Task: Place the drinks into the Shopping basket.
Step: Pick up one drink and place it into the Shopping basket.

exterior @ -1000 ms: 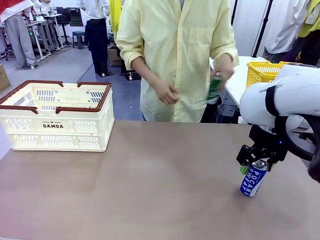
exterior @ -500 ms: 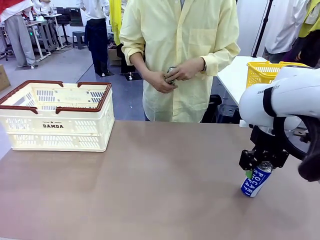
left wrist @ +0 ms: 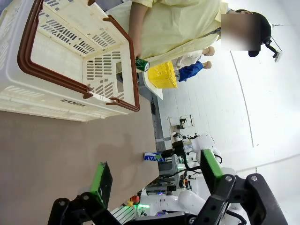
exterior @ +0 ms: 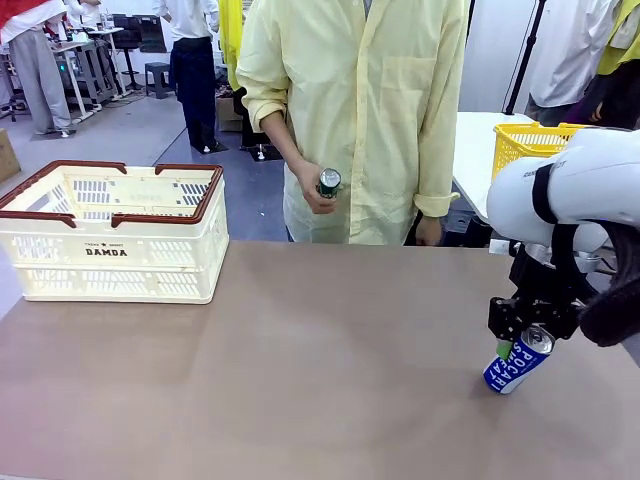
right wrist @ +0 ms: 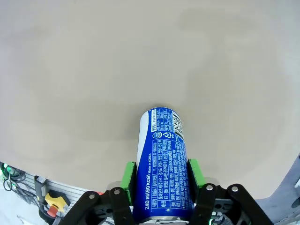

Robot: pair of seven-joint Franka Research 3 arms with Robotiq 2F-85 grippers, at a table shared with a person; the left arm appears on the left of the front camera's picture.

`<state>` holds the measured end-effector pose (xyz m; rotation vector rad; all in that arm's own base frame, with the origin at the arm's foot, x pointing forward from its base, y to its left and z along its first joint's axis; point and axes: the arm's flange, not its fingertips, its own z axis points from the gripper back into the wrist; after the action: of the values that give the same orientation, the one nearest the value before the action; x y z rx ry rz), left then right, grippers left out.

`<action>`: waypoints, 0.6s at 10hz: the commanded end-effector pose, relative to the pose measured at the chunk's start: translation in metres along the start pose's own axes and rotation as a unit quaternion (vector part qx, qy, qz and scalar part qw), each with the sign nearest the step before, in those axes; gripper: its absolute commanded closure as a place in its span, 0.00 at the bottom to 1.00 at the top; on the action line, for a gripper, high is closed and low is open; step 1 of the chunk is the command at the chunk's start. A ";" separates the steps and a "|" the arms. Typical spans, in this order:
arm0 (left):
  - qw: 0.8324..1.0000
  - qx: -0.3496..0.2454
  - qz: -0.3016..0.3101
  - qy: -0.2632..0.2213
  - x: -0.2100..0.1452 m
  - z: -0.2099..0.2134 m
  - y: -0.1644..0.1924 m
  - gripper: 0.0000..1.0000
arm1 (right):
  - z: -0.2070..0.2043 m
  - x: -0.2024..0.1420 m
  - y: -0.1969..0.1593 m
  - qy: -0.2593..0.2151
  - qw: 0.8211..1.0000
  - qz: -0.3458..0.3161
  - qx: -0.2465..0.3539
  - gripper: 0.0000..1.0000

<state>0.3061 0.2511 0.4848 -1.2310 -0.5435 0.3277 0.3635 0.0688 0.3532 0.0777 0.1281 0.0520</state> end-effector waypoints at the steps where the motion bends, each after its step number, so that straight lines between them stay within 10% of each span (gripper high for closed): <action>1: 1.000 -0.005 0.003 0.002 0.000 0.002 -0.002 0.00 | -0.012 -0.020 -0.006 -0.006 1.000 -0.018 0.009 1.00; 6: 1.000 -0.005 0.003 0.002 0.000 0.002 -0.002 0.00 | 0.088 -0.012 -0.006 0.019 0.996 0.002 0.088 1.00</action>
<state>0.3063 0.2512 0.4847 -1.2307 -0.5429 0.3279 0.3637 0.0492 0.3842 0.1743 0.1785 0.0378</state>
